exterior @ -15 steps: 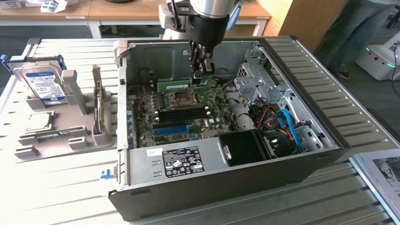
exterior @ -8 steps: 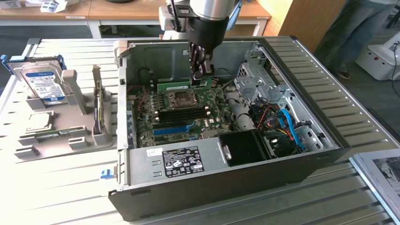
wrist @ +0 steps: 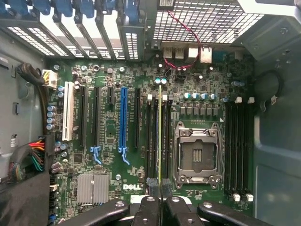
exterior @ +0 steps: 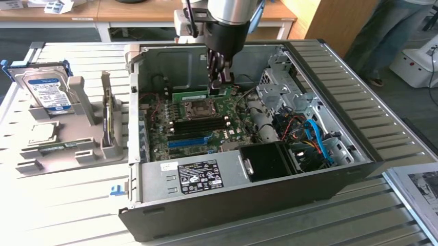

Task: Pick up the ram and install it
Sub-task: 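Insert the ram into the slot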

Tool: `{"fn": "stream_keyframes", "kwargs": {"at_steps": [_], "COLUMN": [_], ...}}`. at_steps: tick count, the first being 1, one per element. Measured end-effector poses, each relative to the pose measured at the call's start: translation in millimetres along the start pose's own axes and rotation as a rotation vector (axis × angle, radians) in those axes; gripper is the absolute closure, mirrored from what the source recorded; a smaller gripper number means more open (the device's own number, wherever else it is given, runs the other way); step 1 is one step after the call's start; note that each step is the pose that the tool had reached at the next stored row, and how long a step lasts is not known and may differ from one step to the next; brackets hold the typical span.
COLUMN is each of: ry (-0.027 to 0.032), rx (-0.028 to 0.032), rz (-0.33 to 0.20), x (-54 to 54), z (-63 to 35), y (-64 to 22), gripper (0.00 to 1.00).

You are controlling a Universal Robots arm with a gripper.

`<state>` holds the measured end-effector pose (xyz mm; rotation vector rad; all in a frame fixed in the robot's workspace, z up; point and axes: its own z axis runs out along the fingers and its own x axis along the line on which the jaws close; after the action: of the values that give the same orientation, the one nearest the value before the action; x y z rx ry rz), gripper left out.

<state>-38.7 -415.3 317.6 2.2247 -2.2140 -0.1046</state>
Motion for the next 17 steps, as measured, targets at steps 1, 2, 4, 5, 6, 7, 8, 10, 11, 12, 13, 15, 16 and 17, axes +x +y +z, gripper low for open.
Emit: {"fn": "stream_keyframes", "kwargs": {"at_steps": [1, 2, 4, 5, 6, 7, 8, 10, 11, 12, 13, 15, 16, 17], "ry": [0.0, 0.0, 0.0, 0.0, 0.0, 0.0, 0.0, -0.0001, -0.0001, 0.0, 0.0, 0.0, 0.0, -0.0001], "rx": [0.0, 0.0, 0.0, 0.0, 0.0, -0.0001, 0.0, 0.0, 0.0, 0.0, 0.0, 0.0, -0.0001, 0.0], "rz": [0.0, 0.0, 0.0, 0.0, 0.0, 0.0, 0.0, 0.0, 0.0, 0.0, 0.0, 0.0, 0.0, 0.0], "x": [0.0, 0.0, 0.1, 0.1, 0.2, 0.2, 0.2, 0.3, 0.3, 0.4, 0.4, 0.5, 0.5, 0.6], "z": [0.6, 1.1, 2.2, 2.8, 3.4, 4.1, 4.9, 6.5, 7.3, 8.1, 9.0, 10.7, 11.5, 12.4], "y": [0.0, 0.0, -0.1, -0.1, -0.2, -0.2, -0.2, -0.3, -0.3, -0.4, -0.4, -0.5, -0.6, -0.6], "gripper": [0.88, 0.88, 0.88, 0.88, 0.88, 0.88, 0.88, 0.88, 0.88, 0.88, 0.88, 0.88, 0.88, 0.88]}}
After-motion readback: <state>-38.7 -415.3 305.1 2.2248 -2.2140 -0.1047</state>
